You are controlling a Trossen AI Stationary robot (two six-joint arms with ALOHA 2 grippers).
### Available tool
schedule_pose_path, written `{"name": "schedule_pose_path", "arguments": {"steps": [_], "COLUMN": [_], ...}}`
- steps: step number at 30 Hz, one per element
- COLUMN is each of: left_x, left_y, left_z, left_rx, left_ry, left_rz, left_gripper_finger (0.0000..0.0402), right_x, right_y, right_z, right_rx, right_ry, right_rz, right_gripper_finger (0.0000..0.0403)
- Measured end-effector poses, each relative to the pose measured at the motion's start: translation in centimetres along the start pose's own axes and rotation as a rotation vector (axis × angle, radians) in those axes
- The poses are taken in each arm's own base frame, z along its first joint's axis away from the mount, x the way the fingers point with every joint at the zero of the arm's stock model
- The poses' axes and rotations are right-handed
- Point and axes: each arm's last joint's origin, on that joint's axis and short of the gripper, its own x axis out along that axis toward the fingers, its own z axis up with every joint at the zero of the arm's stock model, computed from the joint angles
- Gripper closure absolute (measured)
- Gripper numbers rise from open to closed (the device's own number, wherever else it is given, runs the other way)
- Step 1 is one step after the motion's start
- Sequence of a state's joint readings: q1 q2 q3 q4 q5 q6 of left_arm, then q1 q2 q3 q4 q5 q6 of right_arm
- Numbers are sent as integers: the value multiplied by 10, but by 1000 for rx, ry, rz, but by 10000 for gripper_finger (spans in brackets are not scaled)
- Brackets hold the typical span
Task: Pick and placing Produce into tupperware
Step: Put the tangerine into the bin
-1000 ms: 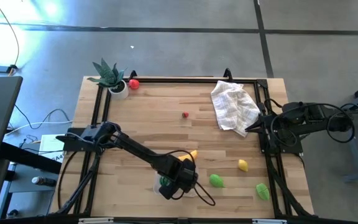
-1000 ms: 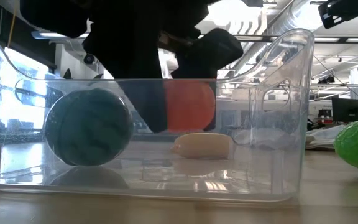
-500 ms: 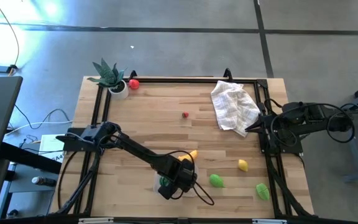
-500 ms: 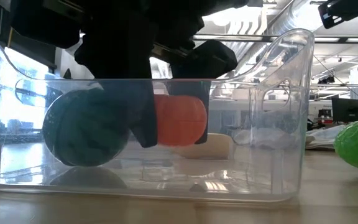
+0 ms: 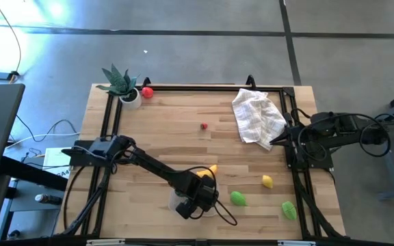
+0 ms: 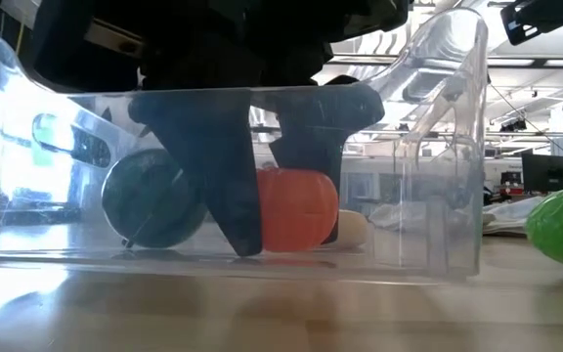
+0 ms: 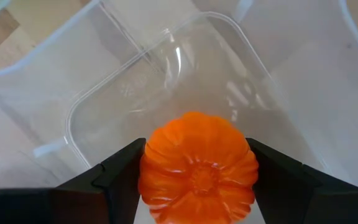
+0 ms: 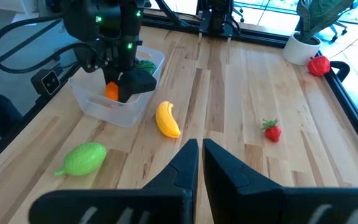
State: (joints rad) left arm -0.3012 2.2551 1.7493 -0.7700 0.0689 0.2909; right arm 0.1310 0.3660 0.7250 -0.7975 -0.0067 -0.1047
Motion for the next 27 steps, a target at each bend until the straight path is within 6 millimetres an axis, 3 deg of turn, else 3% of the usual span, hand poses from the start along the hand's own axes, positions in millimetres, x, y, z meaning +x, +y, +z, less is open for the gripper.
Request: {"name": "schedule_pose_path", "arguments": {"steps": [23, 27], "left_x": [0, 0], "left_y": [0, 0], "left_z": [-1, -2], "left_rx": [-64, -64], "left_ry": [19, 21], "left_rz": [12, 12], "left_gripper_finger": [155, 139], "right_x": [0, 0], "right_y": [0, 0], "right_z": [0, 0], "right_rx": [0, 0], "right_ry": [0, 0], "right_rz": [0, 0], "right_gripper_finger": [386, 386]}}
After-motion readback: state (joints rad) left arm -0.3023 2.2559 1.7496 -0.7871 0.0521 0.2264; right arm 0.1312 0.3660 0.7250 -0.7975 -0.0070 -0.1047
